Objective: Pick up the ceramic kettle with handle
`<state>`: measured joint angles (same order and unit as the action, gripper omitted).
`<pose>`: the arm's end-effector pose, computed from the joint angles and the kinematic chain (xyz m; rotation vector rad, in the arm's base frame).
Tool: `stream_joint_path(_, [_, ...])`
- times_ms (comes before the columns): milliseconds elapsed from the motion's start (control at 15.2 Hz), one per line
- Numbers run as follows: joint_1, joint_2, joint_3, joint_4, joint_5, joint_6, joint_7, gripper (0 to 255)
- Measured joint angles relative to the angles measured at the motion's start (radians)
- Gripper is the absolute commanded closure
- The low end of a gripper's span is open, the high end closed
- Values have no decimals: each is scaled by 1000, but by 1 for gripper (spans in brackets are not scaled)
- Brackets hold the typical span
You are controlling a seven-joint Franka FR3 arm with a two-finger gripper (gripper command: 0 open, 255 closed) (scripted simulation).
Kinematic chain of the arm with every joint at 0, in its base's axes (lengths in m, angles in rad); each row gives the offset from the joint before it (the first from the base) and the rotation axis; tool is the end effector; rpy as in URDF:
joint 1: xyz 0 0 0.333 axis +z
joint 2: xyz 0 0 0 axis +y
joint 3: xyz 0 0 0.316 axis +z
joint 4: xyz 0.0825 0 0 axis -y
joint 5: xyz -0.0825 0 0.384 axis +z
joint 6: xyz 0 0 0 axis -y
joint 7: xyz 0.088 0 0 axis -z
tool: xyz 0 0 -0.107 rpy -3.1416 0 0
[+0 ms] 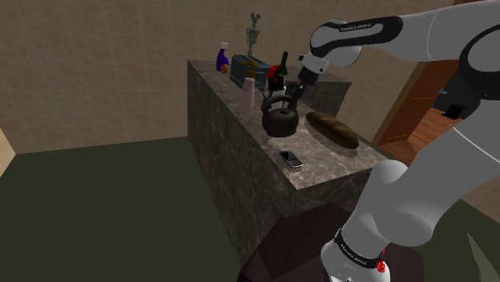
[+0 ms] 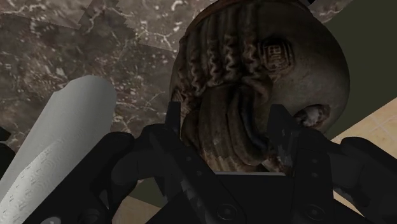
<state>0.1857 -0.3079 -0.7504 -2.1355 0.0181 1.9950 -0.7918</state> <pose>0.4064 -0.2858 0.5082 -2.9819 -0.3522 -0.3129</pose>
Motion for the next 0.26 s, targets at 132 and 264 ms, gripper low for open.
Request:
stream_joint_path(132, [-1, -5, 3, 24, -4, -28, 5, 255])
stream_joint_path(264, [-3, -12, 9, 41, -8, -50, 11, 255])
